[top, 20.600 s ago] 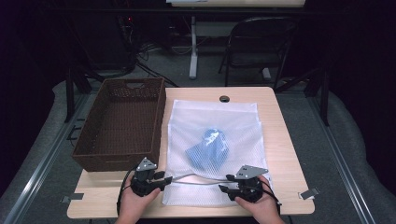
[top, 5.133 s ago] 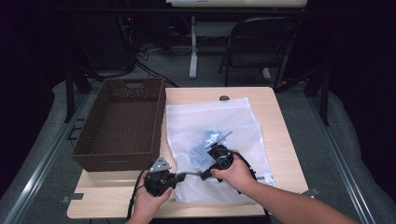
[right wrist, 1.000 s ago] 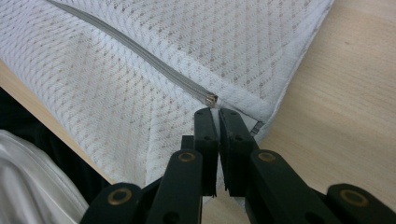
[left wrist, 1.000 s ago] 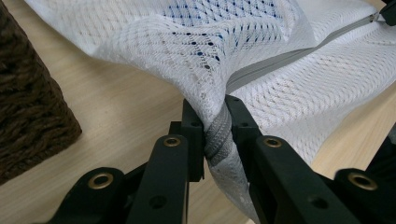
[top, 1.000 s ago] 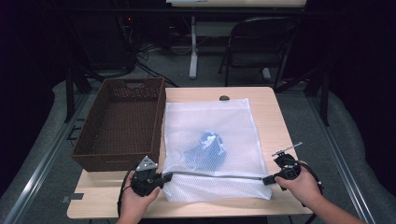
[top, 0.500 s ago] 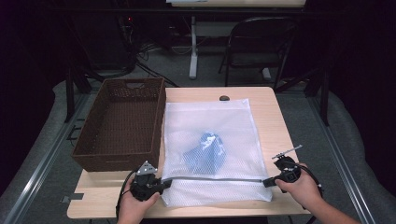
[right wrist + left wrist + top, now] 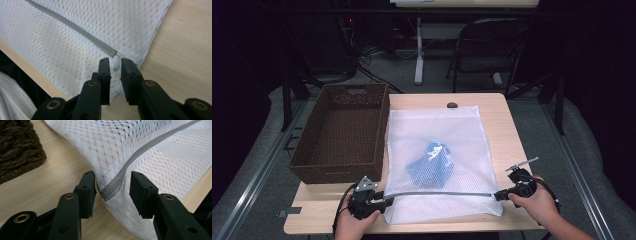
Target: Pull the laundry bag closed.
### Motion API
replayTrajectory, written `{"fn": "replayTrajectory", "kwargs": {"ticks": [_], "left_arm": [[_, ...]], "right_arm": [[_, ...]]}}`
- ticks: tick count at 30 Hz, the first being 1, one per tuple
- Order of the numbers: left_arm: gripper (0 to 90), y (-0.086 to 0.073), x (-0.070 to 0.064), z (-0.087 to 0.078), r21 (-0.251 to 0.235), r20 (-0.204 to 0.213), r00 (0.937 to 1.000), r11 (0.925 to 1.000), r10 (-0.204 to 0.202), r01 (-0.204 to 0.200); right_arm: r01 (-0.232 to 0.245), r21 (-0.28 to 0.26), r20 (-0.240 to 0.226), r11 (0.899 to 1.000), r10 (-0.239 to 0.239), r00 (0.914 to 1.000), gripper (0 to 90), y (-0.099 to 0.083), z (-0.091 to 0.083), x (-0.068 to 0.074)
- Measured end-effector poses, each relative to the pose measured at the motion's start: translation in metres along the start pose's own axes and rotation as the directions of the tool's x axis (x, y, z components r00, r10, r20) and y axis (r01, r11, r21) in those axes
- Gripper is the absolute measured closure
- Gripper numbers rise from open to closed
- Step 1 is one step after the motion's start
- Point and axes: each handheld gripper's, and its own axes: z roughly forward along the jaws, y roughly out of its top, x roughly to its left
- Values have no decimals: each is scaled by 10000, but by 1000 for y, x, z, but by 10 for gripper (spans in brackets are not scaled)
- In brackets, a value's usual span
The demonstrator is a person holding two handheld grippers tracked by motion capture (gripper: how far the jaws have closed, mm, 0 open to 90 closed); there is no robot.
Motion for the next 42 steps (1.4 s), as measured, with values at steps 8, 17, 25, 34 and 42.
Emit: {"fn": "replayTrajectory", "kwargs": {"ticks": [8, 17, 25, 34, 42], "left_arm": [[434, -7, 4, -2, 18, -446, 9990, 10000, 99, -98], [424, -8, 7, -10, -101, -517, 9986, 9999, 58, -63], [449, -7, 9, -16, -138, -520, 9985, 9997, 189, -196], [447, -2, 5, -29, -637, -537, 9981, 9974, 292, -326], [435, 3, 9, -46, -1075, -633, 9978, 9939, 184, -252]], "right_arm": [[329, -375, -78, 9988, -333, 9994, 656, -3, 2, 2], [615, -701, 36, 9956, -614, 9981, 578, -5, 1, 6], [754, -958, 110, 9925, -747, 9971, 533, -7, -3, 3], [1290, -1813, 177, 9749, -1279, 9916, 438, -9, -22, 4], [1834, -3333, 769, 9248, -1672, 9829, 395, -14, -42, 11]]}}
